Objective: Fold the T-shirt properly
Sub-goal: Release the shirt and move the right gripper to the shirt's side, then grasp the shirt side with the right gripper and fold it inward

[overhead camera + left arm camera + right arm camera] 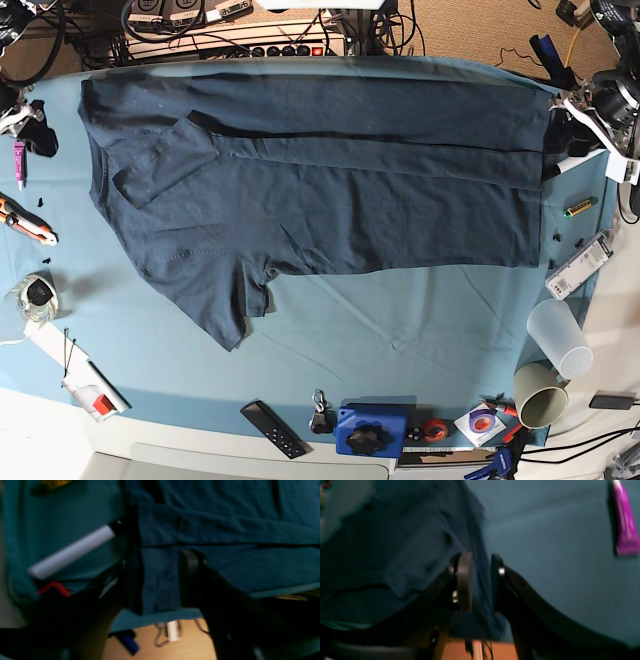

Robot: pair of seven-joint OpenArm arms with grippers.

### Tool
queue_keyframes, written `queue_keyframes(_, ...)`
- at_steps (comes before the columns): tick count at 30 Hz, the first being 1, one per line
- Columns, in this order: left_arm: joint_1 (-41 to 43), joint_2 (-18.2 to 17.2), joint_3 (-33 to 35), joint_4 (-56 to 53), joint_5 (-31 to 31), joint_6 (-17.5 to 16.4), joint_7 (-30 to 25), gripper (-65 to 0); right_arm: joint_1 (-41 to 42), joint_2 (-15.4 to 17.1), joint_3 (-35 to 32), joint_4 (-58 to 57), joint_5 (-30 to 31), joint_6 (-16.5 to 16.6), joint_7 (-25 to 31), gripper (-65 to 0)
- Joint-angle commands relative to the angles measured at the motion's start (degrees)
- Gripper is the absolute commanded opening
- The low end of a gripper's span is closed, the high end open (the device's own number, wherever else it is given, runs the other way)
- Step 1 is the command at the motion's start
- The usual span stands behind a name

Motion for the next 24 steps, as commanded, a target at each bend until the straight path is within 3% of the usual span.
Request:
queue_keyframes(1, 0.13, -1.03, -0.48, 1.64, -0.04, -0.07, -1.57, -37.5, 0.00, 1.60, 0.79, 0.79, 1.33, 0.06, 0.79, -51.3)
queue_keyframes(6, -0.44, -0.74, -0.31, 2.10, 0.57, -0.04, -7.76, -37.5, 2.91, 1.57, 0.76, 0.76, -1.11, 0.06, 0.79, -51.2)
queue_keyframes(11, -4.17, -0.44, 1.90, 1.99, 5.01, 0.00, -8.44, -37.5, 10.01, 1.77, -0.42, 0.76, -4.00, 0.06, 1.07, -51.2)
queue_keyframes(18, -6.91, -0.42, 12.41, 1.66, 8.98, -0.02, -10.25, -37.5, 20.15, 2.49, -13.51, 0.63, -17.33, 0.06, 8.94, -50.7)
queue_keyframes(24, -8.20, -0.42, 20.74, 1.66, 21.59, 1.99, -16.96, -37.5, 32.65, 2.51, -25.64, -10.27, -28.83, 0.06, 15.98, -50.7)
